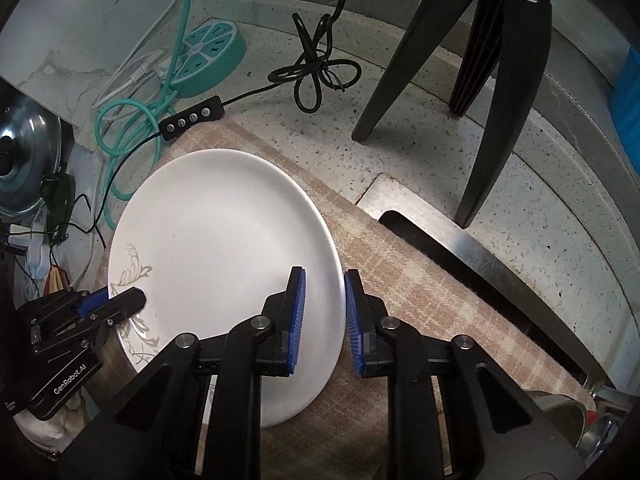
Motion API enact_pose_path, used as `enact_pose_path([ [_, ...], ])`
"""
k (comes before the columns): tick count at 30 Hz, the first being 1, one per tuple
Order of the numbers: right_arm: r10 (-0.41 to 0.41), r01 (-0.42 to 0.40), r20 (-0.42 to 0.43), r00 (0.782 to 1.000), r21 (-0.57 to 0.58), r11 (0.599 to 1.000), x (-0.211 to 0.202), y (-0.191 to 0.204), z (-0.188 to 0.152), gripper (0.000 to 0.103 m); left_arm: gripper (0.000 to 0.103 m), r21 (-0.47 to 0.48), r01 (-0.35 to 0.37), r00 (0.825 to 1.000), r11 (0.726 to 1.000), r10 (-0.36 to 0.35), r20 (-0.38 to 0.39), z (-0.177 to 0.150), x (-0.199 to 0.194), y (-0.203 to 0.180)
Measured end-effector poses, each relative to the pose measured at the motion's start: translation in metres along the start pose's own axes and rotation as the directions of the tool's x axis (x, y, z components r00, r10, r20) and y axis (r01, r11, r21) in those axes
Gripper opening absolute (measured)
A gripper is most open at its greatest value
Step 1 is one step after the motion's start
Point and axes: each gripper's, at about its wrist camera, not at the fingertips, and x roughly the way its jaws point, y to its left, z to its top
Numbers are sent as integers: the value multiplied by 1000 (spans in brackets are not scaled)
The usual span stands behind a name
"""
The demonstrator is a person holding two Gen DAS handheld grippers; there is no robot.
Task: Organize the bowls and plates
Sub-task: 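Grasp the white plate rim with the left tool and lift it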
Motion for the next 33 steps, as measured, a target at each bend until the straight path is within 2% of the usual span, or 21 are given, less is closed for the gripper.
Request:
enact_pose_path([
  [7, -20, 20, -2, 1000, -14, 1000, 2, 3, 0, 18, 13, -4, -2, 1000, 1000, 2, 2, 2, 1, -2],
  [18, 13, -13, -3, 1000, -16, 1000, -4, 13, -8, 18, 13, -15, -27, 999, 1000, 27, 21, -6, -15, 0],
  [33, 32, -31, 40, 999, -22, 999, -46, 28, -46, 18, 13, 0, -18, 997, 1000, 18, 75, -33, -56, -7],
])
